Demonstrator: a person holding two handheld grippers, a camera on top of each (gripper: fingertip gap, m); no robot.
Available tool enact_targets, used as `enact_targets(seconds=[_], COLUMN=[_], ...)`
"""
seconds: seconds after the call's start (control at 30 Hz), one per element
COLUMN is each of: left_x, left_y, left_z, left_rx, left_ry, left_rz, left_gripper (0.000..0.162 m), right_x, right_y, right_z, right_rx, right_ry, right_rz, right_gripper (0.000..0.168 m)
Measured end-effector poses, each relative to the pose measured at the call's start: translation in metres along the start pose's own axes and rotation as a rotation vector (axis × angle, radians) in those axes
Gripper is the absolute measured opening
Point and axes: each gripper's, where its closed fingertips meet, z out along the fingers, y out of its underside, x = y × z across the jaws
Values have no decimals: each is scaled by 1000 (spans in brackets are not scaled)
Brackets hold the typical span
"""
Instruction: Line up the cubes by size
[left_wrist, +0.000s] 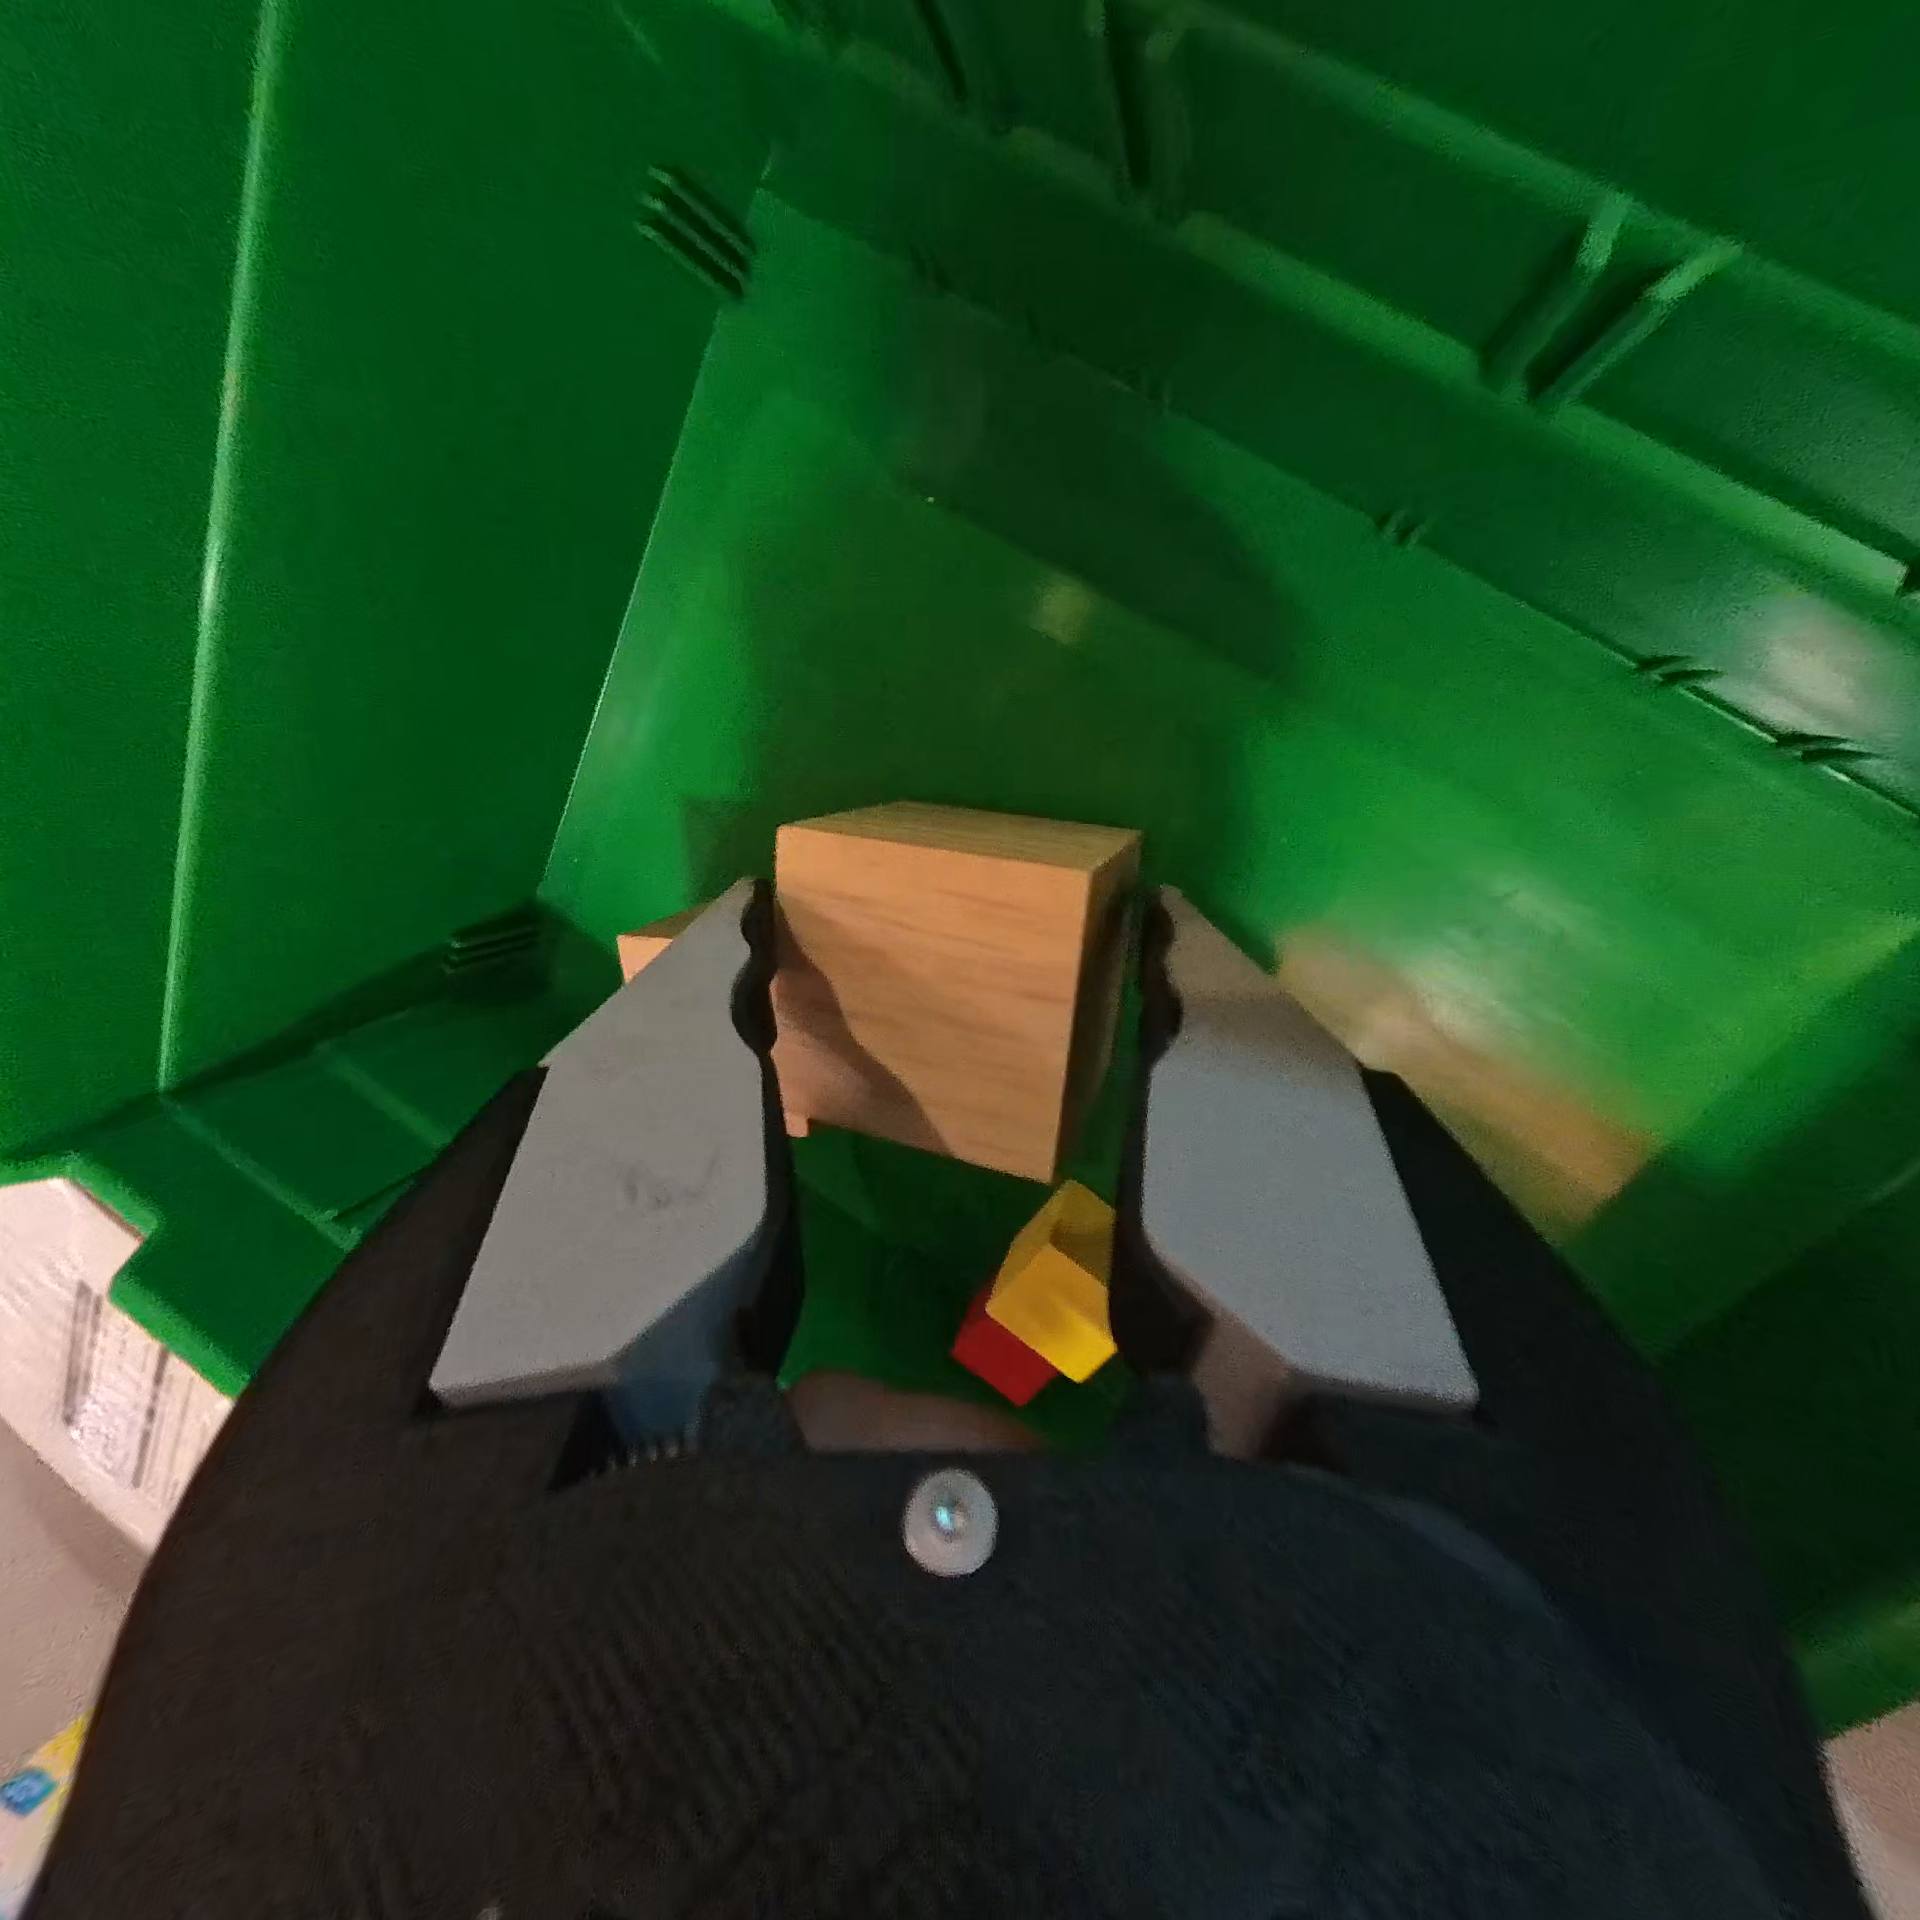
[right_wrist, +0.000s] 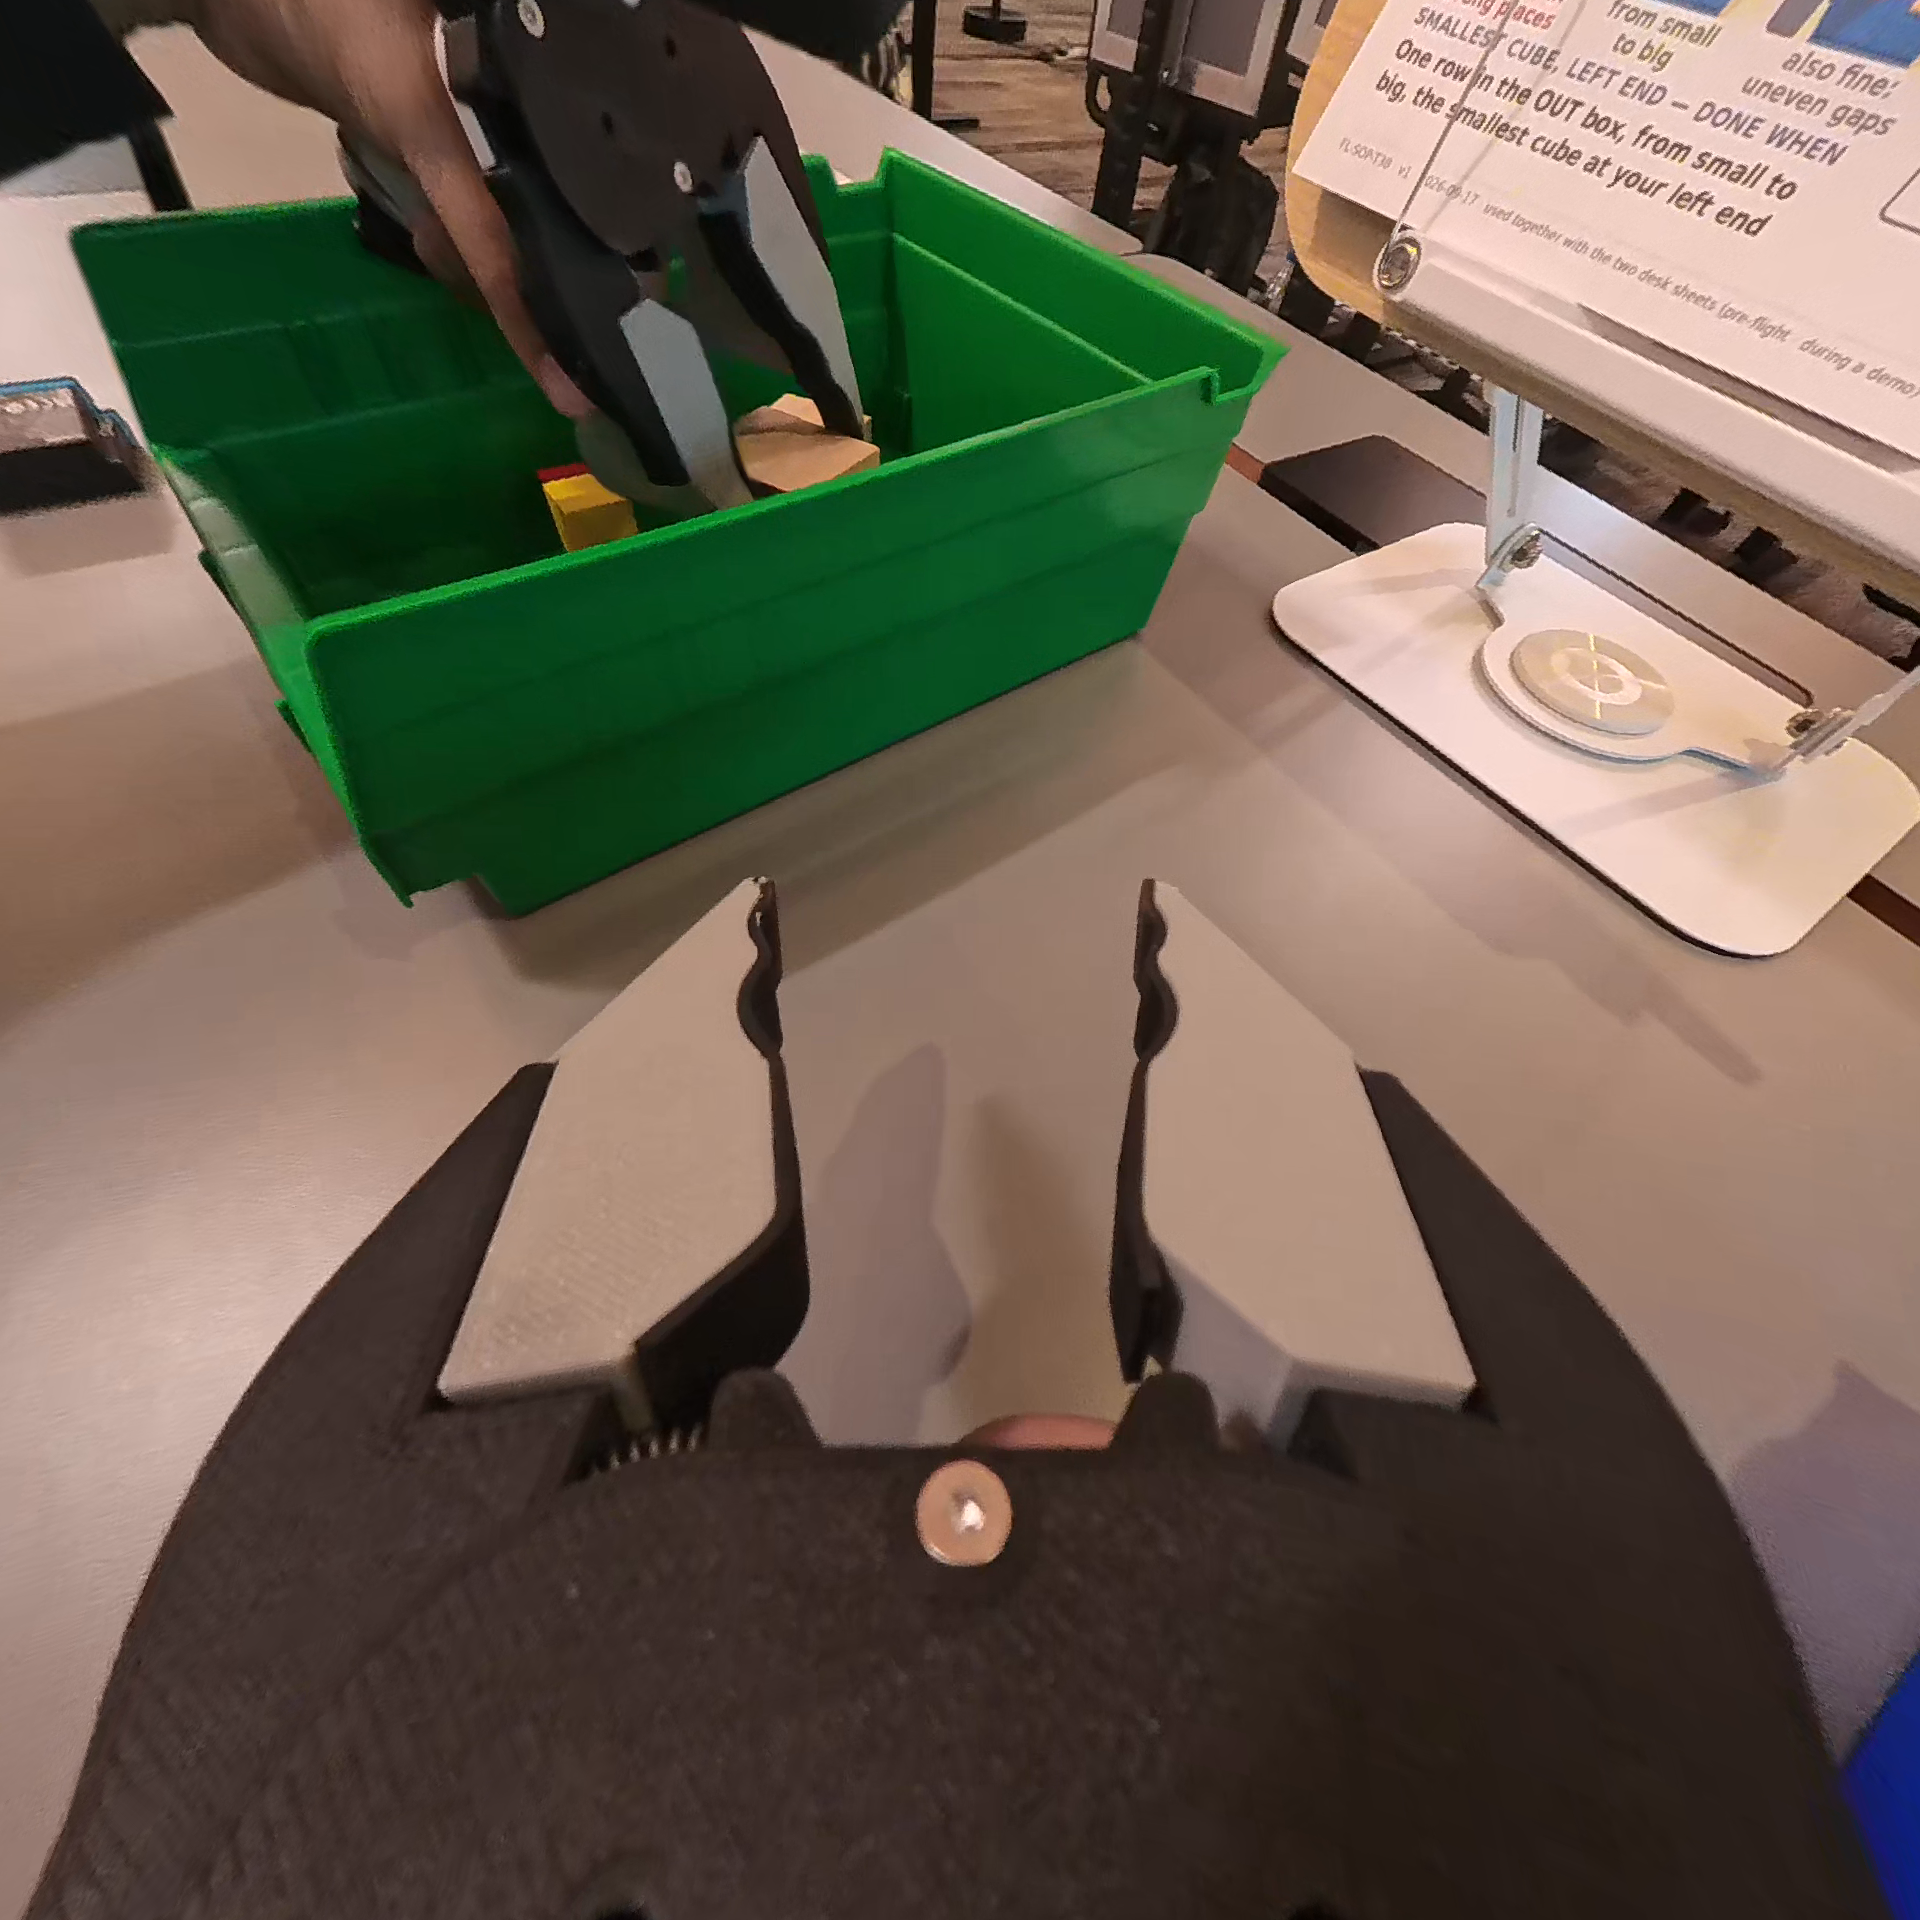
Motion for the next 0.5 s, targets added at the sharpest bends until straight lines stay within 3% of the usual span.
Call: enact_targets(seconds=[0.03, 0.2, 0.27, 0.5], left_x=[1, 10, 13, 15], left_y=[2, -5, -5, 13], left_z=[0, -11, -11, -1], left_rx=[-7, 55, 49, -72], left_ry=[7, 174, 234, 252], left_rz=[25, 1, 22, 195], left_gripper=[73, 58, 60, 62], right_x=[-1, -6, -8, -14], right_y=[0, 3, 4, 5], right_z=[0, 2, 3, 5], right_rx=[0, -14, -18, -26], right_ry=[-5, -21, -28, -58], right_rz=[1, -23, -37, -31], right_gripper=[66, 66, 66, 66])
